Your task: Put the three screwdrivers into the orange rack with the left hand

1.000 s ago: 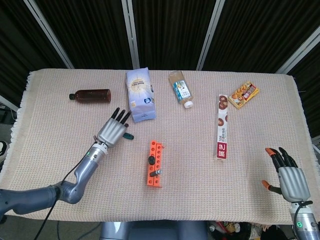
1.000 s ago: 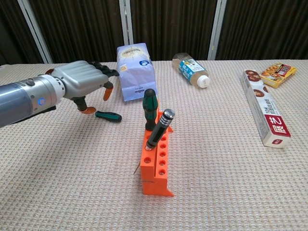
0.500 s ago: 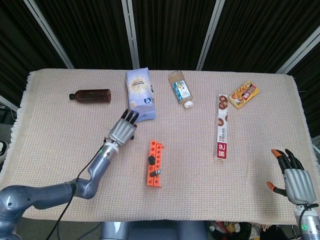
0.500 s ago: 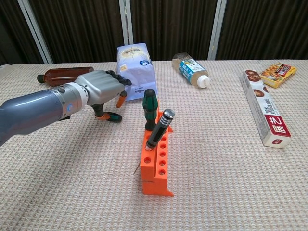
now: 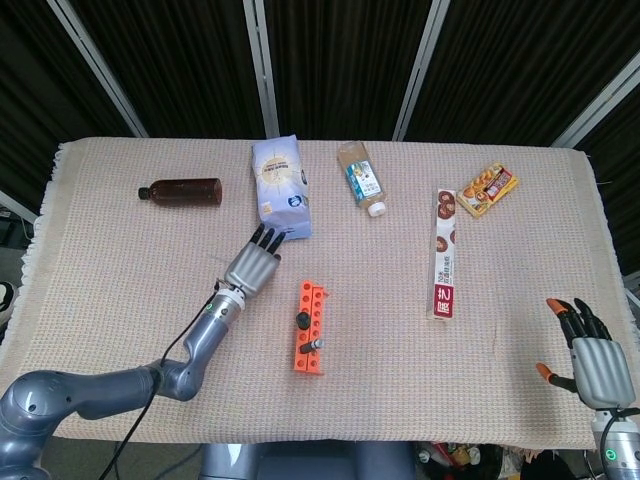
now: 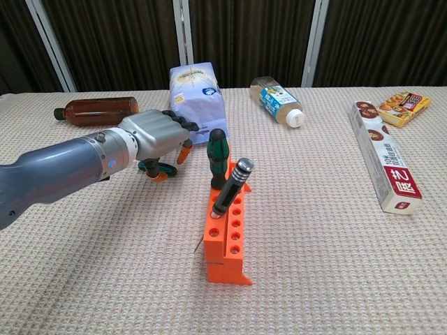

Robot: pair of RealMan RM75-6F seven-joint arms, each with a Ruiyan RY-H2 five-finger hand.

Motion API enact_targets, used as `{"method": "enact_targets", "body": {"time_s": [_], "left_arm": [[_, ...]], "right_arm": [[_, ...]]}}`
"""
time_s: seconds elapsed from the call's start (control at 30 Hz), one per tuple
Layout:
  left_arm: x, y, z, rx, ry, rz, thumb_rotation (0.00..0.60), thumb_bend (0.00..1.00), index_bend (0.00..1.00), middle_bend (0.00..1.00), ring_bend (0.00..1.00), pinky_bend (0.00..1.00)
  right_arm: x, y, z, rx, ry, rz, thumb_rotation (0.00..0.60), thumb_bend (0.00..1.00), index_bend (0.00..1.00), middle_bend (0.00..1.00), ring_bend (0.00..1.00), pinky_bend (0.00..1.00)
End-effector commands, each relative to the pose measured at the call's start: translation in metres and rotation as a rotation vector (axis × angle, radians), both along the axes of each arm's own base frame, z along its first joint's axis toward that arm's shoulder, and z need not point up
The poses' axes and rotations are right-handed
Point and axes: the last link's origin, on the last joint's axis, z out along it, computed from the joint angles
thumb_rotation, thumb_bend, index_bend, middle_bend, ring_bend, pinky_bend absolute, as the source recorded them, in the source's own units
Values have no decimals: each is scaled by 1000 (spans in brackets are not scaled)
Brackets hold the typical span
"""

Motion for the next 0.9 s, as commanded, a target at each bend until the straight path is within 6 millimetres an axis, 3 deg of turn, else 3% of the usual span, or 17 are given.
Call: {"method": "enact_targets", "body": {"time_s": [0.03, 0.9], "left_arm": [[1, 0, -1, 3, 1, -2, 600, 322, 408, 0, 0, 0], [-1, 1, -2, 6, 32, -3, 600, 327, 457, 0, 0, 0]], "right_arm": [[-1, 0, 0, -1, 0, -2, 600, 94, 93, 112, 0, 172], [-2, 0, 1, -4, 1, -10, 600, 94, 93, 113, 0, 173]]}}
